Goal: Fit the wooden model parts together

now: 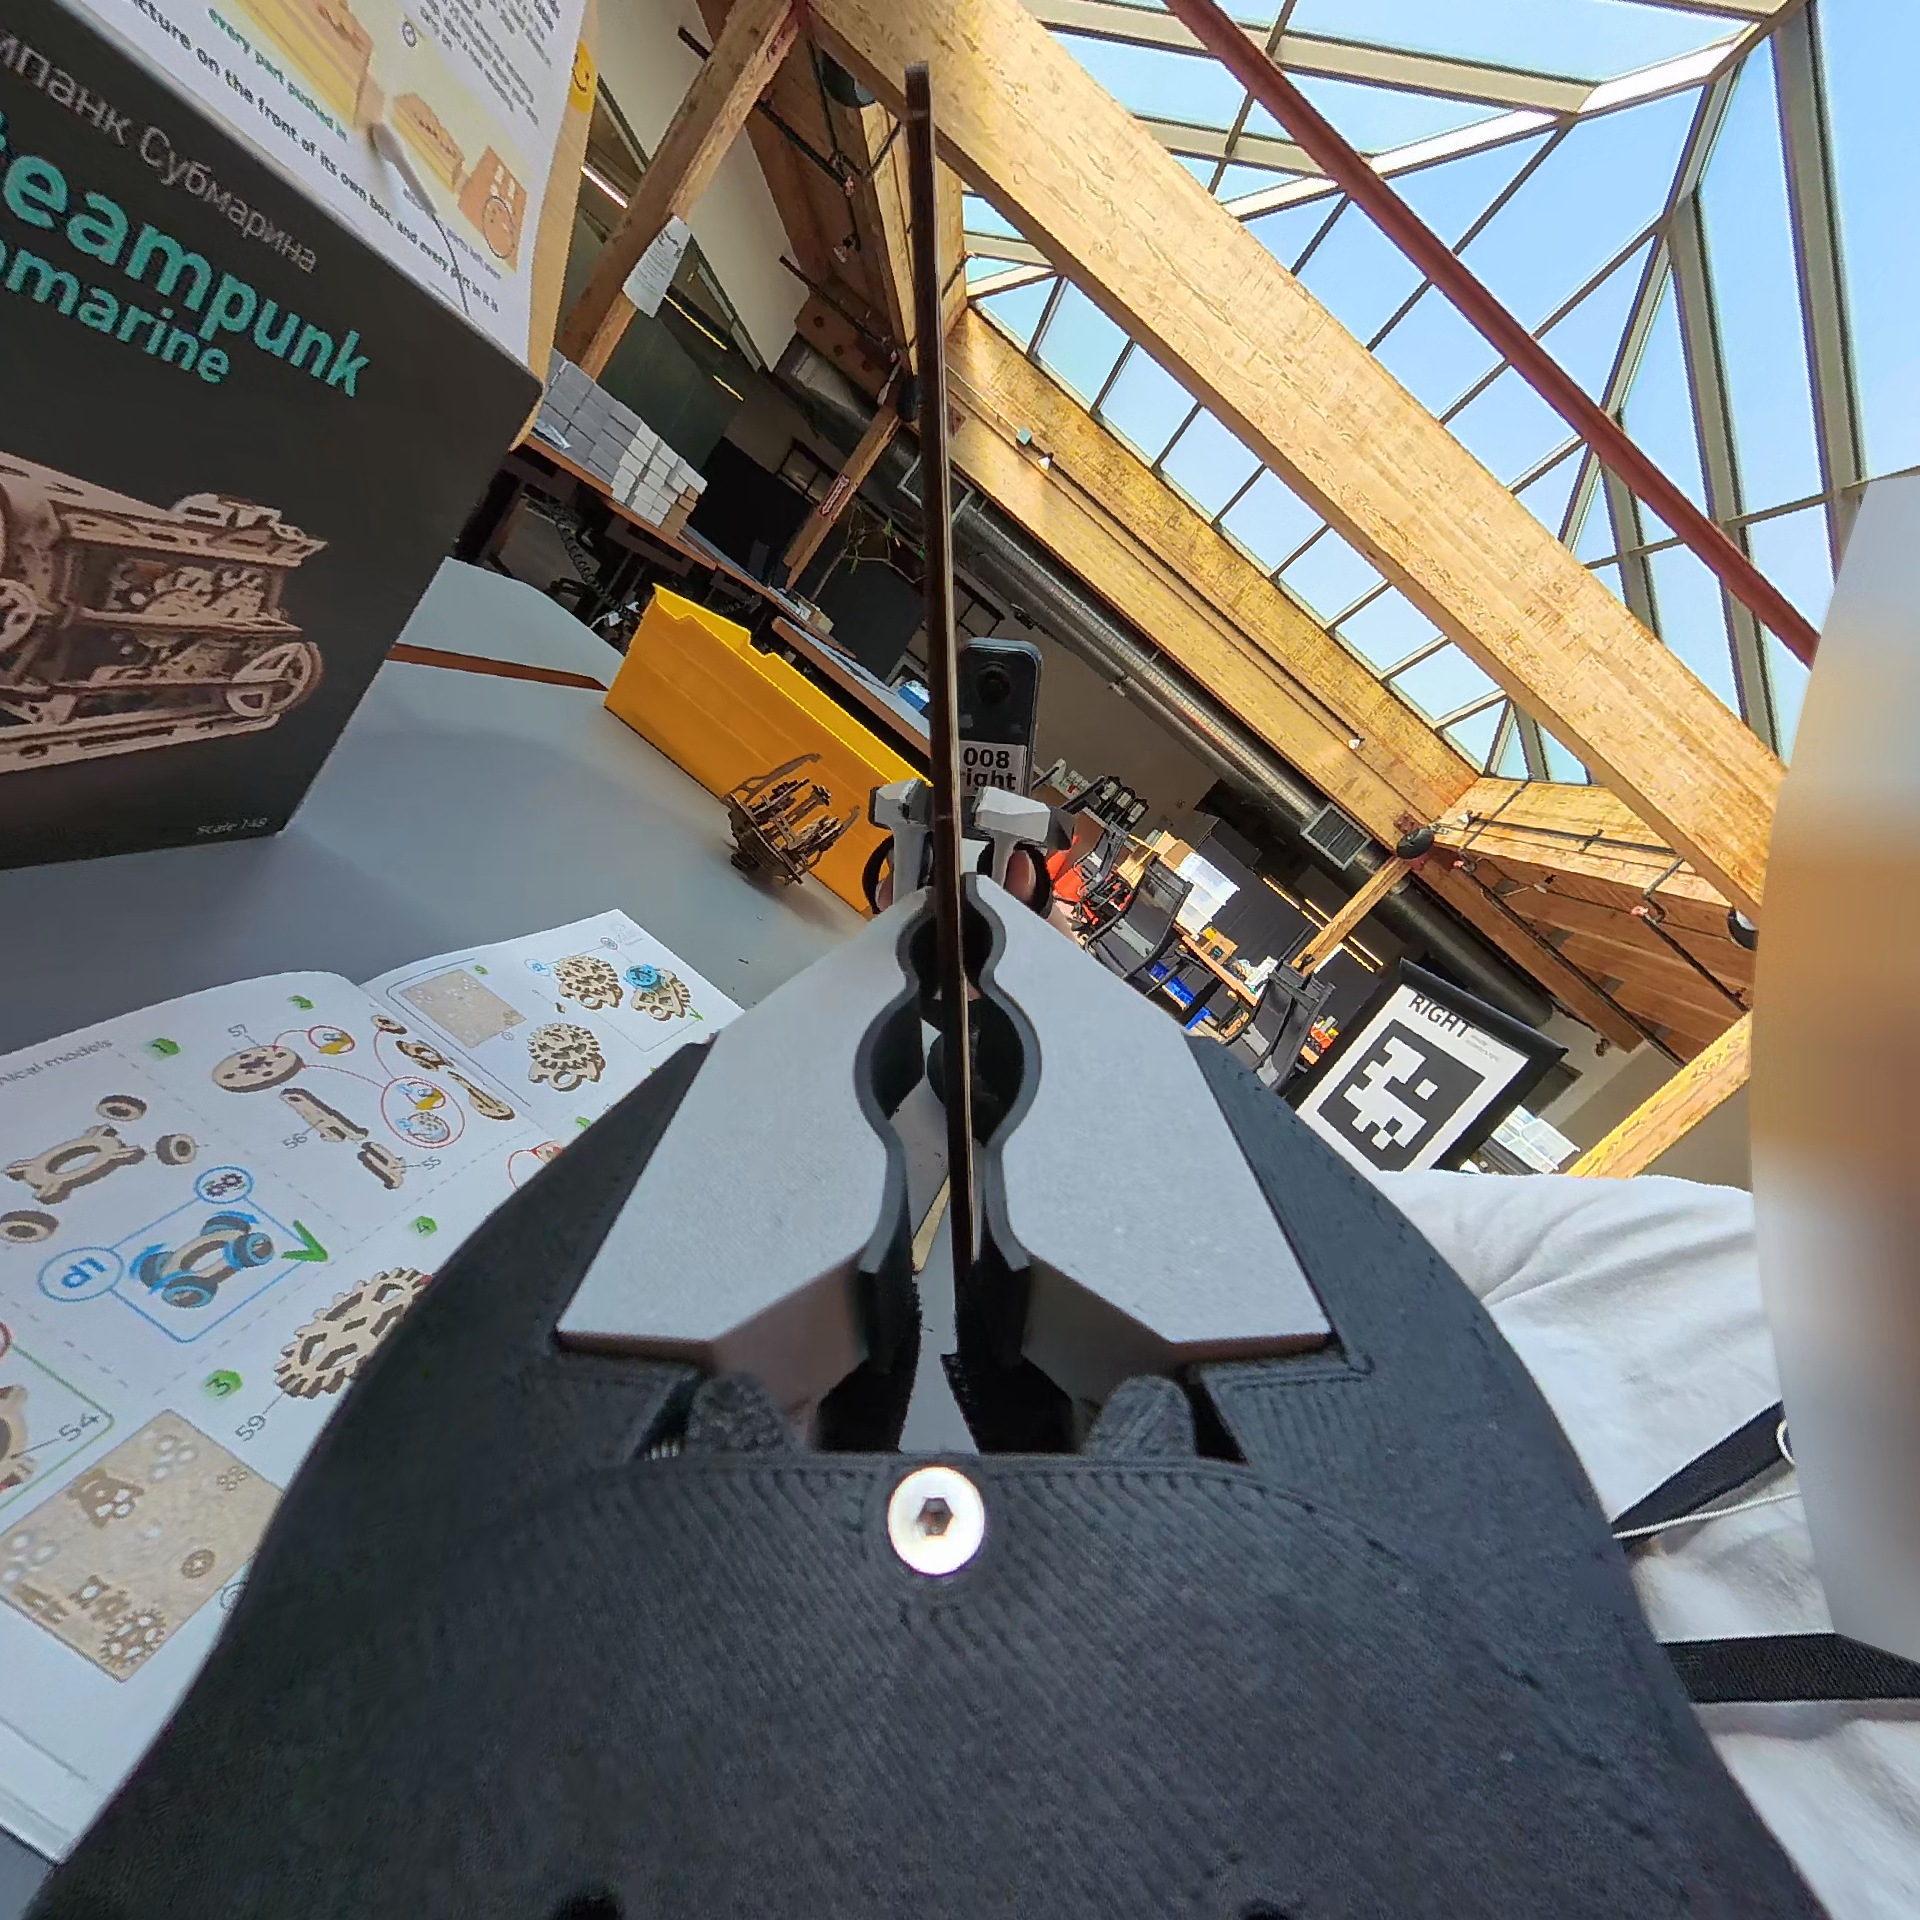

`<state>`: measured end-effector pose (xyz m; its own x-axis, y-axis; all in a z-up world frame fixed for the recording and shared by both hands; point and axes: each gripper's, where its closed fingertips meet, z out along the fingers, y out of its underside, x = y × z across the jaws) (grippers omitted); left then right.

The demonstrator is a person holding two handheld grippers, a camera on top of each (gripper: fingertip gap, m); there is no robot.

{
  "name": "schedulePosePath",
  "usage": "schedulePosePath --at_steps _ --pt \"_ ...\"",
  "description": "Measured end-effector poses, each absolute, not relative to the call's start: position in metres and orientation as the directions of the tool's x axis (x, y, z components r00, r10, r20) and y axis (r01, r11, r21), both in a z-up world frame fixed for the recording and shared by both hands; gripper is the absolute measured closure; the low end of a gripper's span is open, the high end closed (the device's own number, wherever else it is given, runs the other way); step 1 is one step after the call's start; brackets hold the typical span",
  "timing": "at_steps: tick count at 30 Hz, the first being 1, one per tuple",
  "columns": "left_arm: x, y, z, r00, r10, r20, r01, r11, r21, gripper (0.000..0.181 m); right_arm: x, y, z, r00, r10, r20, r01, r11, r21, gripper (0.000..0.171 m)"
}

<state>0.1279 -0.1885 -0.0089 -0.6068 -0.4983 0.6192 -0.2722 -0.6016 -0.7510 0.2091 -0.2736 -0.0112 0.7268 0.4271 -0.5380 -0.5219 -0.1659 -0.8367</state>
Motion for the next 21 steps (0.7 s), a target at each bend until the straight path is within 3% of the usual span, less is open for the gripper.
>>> schedulePosePath --at_steps 16,21 --pt "0.128 -0.180 -0.009 -0.591 -0.506 0.628 -0.258 -0.620 -0.741 0.181 0.187 -0.262 -0.027 0.755 0.431 -0.494 -0.436 -0.232 -0.870 0.151" --pt "0.126 -0.182 -0.006 -0.613 -0.486 0.623 -0.258 -0.622 -0.739 0.181 0.178 -0.261 -0.027 0.713 0.451 -0.537 -0.473 -0.256 -0.843 0.169"
